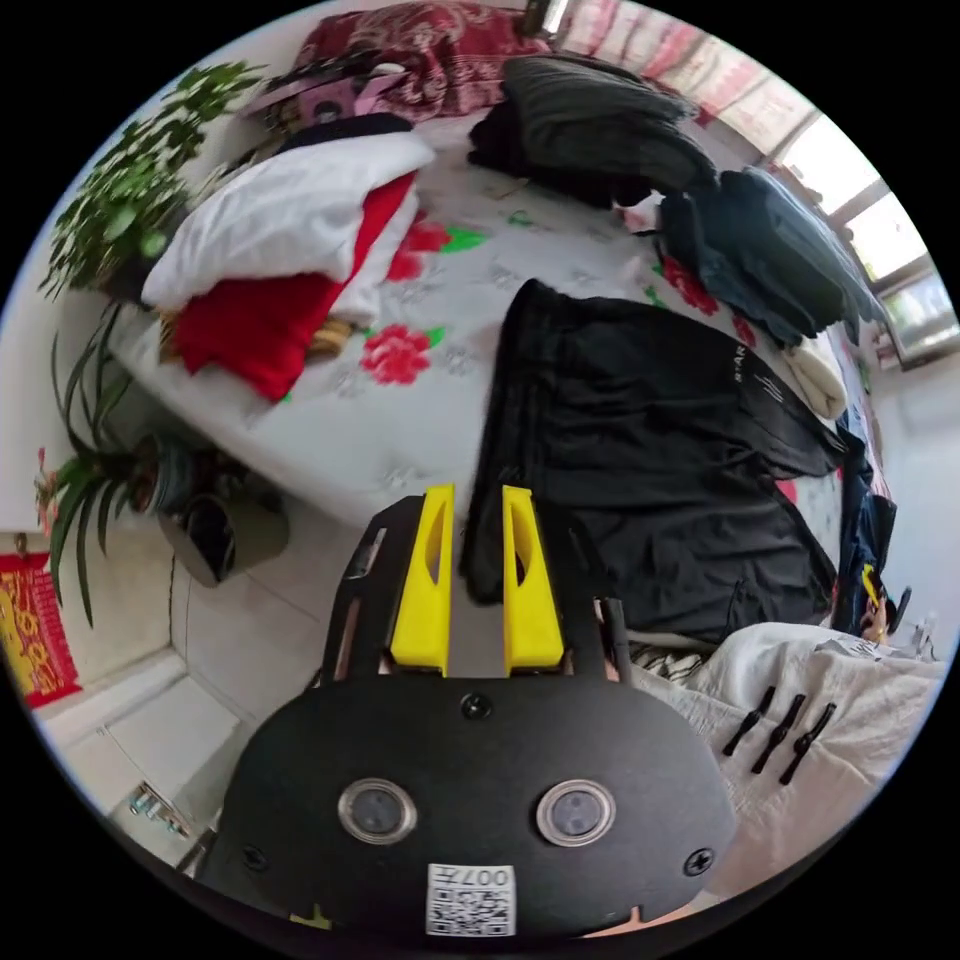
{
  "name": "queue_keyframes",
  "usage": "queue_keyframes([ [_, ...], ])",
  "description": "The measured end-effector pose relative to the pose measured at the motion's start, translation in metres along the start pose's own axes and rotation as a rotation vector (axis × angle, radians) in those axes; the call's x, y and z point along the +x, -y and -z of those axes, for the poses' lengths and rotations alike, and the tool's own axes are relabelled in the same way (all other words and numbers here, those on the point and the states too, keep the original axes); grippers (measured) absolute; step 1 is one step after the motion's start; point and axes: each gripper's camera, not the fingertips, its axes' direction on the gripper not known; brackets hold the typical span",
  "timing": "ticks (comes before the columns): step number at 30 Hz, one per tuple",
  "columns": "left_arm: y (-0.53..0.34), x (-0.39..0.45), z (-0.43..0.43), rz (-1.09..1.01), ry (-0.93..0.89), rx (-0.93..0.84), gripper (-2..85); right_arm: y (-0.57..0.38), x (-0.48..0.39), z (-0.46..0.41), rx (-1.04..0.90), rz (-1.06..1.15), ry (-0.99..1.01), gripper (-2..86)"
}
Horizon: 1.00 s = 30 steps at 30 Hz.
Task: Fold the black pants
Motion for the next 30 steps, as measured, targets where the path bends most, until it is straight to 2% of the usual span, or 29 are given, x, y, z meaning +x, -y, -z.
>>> queue_keyframes([
  [4,0.065,0.061,-0.024,-0.128,0.004,-0.021,8.5,0.050,-0.073,-0.046,-0.004,0.104,0.084,8.6],
  [10,0.152,0.139,-0.067,-0.308,0.090,-0.096,8.5,0.125,-0.153,-0.101,-0.046,0.259,0.011,9.4],
  [17,0.199,0.155,-0.116,-0.279,0.114,-0.215,8.3,0.198,-0.155,-0.162,-0.118,0.190,-0.042,8.7],
  [26,0.216,0.136,-0.112,-0.213,-0.011,-0.188,3.1,0.224,-0.154,-0.205,-0.223,0.145,-0.043,0.6],
  [30,0.209,0.135,-0.081,-0.251,-0.051,-0.057,2.4,0.221,-0.154,-0.180,-0.183,0.191,0.002,-0.1],
])
